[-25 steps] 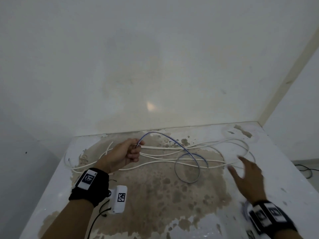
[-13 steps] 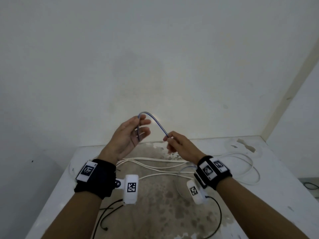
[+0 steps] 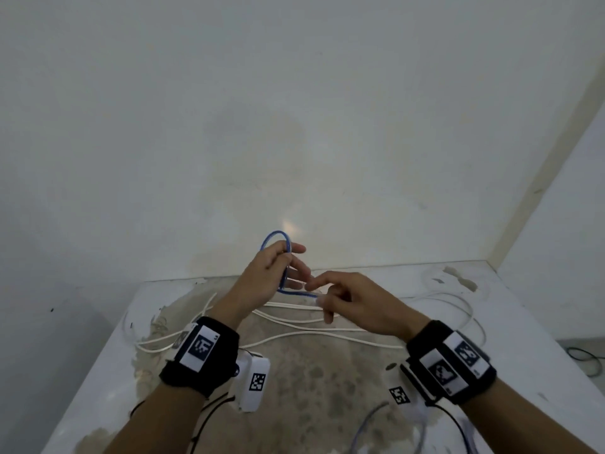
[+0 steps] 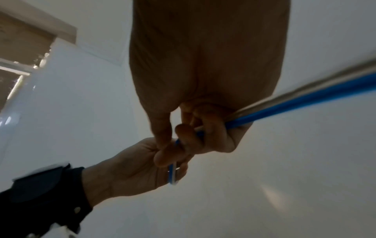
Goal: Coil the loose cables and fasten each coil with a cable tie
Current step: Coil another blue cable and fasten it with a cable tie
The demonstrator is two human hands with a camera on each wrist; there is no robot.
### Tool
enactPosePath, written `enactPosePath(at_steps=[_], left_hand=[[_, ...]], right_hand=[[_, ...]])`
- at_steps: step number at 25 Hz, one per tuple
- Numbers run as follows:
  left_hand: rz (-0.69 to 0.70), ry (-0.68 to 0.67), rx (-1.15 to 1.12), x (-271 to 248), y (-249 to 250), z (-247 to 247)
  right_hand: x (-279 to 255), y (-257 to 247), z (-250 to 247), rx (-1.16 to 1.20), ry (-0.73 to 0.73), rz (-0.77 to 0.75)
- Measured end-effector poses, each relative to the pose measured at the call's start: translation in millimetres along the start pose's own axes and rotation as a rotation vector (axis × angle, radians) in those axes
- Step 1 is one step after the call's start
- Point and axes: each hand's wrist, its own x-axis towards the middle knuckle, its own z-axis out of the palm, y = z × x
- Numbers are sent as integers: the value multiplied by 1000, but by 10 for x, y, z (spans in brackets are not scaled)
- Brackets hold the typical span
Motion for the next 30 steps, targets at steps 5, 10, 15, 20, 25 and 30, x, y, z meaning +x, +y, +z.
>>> enactPosePath(at_steps=[5, 10, 15, 20, 25, 30], left_hand=[[-95, 36, 42, -54, 82, 35], [-167, -327, 298, -245, 168, 154], [-285, -489, 95, -281, 141, 82], [-296, -385, -298, -284, 60, 159], [-224, -177, -608, -259, 96, 284], [-70, -54, -787, -241, 123, 97]], right_hand=[[-81, -75, -167, -389, 27, -85], [-47, -151, -262, -424, 96, -176], [-88, 39, -301, -467, 143, -233], [-130, 137, -229, -69, 203, -101], [-153, 135, -53, 243, 279, -21], [-210, 424, 80, 300, 413, 81]])
